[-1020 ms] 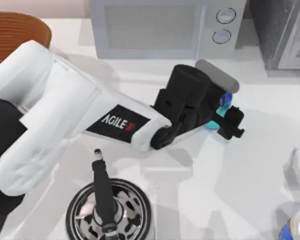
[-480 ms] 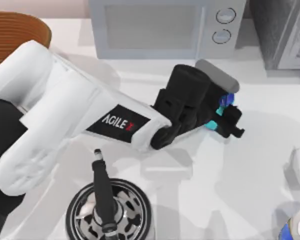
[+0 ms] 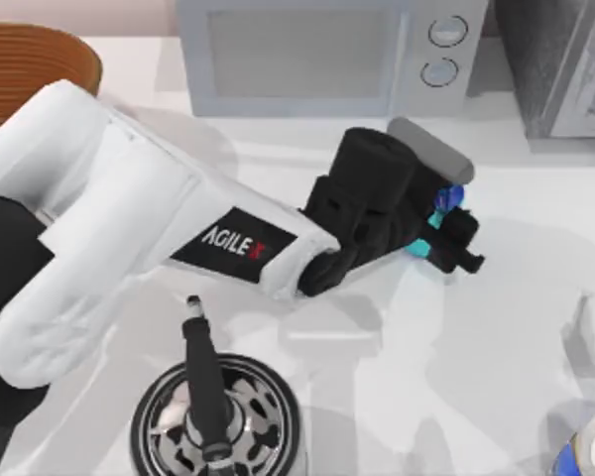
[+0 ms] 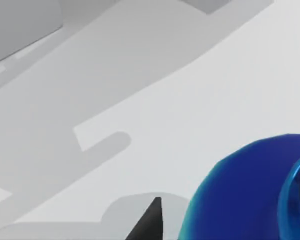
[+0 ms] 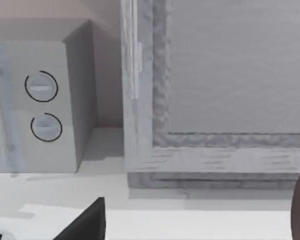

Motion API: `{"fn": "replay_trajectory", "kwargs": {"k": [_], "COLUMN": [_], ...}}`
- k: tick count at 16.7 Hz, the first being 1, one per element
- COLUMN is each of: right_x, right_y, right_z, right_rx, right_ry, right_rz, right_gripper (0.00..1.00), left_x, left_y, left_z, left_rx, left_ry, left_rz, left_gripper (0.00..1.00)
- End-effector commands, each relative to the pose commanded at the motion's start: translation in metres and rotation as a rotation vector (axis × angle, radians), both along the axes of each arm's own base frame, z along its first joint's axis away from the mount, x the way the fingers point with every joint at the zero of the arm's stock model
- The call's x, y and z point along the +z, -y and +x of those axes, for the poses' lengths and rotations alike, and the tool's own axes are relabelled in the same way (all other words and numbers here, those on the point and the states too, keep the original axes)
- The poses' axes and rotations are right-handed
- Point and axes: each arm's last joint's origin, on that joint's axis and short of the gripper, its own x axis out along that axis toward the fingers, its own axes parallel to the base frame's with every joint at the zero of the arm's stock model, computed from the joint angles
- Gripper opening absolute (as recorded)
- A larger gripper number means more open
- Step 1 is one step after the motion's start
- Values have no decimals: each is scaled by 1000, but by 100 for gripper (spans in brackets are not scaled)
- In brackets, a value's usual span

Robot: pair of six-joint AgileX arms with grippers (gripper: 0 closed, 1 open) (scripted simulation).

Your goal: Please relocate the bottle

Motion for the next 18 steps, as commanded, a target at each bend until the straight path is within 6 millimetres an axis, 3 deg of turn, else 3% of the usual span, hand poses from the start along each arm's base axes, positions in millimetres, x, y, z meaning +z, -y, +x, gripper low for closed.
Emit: {"fn": "replay_trajectory", "kwargs": {"k": [3,6,8,10,14,18], "right_x": [0,0,0,0,0,0], "right_y": [0,0,0,0,0,0], "right_z": [0,0,0,0,0,0], "right_rx": [0,0,0,0,0,0], "right_ry": [0,0,0,0,0,0], "right_rz": [0,0,0,0,0,0], "right_gripper": [100,100,100,100,100,100], "left_x": [15,30,34,39,50,51], "left_y": [-31,-106,-160,-198,-229,-236], "left_z": [15,29,18,-6,-57,-73], "left_rx": [85,277,418,539,714,788], "left_ry": [44,59,26,-2,-12,-12], "left_rz": [-2,38,72,69,-15,-49], "left_gripper": [0,0,0,0,0,0]}}
